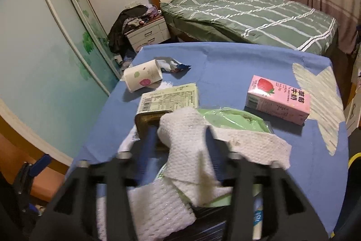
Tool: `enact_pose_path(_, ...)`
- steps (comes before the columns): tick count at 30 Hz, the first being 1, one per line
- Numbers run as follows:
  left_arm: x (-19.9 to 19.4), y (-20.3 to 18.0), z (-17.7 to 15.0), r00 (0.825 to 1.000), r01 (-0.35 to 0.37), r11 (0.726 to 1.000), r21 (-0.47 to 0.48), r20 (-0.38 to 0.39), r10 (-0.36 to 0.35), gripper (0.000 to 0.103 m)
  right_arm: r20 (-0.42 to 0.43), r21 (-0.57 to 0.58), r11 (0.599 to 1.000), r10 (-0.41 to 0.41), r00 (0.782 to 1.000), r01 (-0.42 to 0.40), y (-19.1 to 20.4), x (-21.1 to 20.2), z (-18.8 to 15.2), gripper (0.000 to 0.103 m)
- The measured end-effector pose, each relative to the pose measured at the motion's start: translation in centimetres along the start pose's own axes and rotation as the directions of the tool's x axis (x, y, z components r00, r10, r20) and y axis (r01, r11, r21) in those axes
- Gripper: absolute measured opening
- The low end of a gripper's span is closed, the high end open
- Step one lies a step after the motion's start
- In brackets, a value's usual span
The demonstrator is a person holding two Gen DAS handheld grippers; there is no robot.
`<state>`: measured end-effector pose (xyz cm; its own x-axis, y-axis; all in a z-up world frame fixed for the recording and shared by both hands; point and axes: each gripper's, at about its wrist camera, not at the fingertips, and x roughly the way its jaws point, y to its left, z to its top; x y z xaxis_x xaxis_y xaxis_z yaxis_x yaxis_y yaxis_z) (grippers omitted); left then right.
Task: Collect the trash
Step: 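Lift the white tissue with the right gripper and carry it toward the bin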
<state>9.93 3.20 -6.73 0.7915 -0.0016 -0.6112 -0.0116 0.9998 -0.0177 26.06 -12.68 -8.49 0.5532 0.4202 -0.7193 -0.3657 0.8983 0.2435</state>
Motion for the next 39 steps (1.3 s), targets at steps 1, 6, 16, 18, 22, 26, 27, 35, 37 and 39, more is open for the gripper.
enact_pose_path(1, 0.1, 0.0, 0.0, 1.000, 0.000, 1.000, 0.001, -0.001, 0.000, 0.099, -0.006, -0.002, 1.000, -0.012, 1.000, 0.012, 0.0, 0.3, 0.0, 0.051)
enact_pose_path(6, 0.1, 0.0, -0.1, 1.000, -0.003, 1.000, 0.006, -0.001, 0.003, 0.099, -0.032, 0.024, 1.000, 0.017, 0.999, -0.016, -0.5, 1.3, 0.0, 0.005)
enact_pose_path(16, 0.1, -0.1, 0.0, 1.000, 0.005, 1.000, 0.009, 0.002, -0.005, 0.099, 0.202, 0.030, 0.998, 0.043, 0.978, -0.050, -1.2, -7.5, 3.2, 0.003)
enact_pose_path(18, -0.1, -0.3, 0.0, 1.000, 0.009, 1.000, 0.011, 0.005, -0.009, 0.099, 0.229, -0.014, 1.000, 0.013, 0.973, -0.010, -0.6, -9.2, 3.9, 0.003)
enact_pose_path(22, -0.5, -0.7, 0.0, 1.000, 0.018, 1.000, 0.017, 0.016, -0.018, 0.099, 0.288, -0.038, 0.999, -0.025, 0.957, 0.037, -0.4, -12.2, 4.3, 0.002)
enact_pose_path(26, -0.6, -1.4, 0.0, 0.999, 0.029, 0.999, 0.035, 0.017, -0.030, 0.099, 0.317, -0.017, 0.998, -0.057, 0.947, 0.066, -1.7, -14.5, 3.9, 0.002)
enact_pose_path(27, -0.7, -1.7, 0.0, 0.999, 0.033, 0.999, 0.039, 0.017, -0.034, 0.099, 0.325, -0.007, 0.997, -0.067, 0.944, 0.073, -2.2, -15.0, 3.9, 0.002)
enact_pose_path(35, -1.0, -4.4, 0.3, 0.997, 0.067, 0.995, 0.077, 0.024, -0.069, 0.099, 0.402, 0.020, 0.992, -0.121, 0.907, 0.124, -4.3, -19.7, 5.1, 0.003)
enact_pose_path(37, -1.2, -5.0, 0.4, 0.997, 0.074, 0.994, 0.084, 0.026, -0.077, 0.099, 0.395, -0.034, 0.981, -0.163, 0.904, 0.192, -3.2, -19.6, 6.0, 0.002)
enact_pose_path(39, -1.6, -5.4, 0.4, 0.996, 0.077, 0.993, 0.090, 0.033, -0.080, 0.099, 0.381, -0.047, 0.988, -0.120, 0.916, 0.149, -3.1, -20.2, 6.8, 0.002)
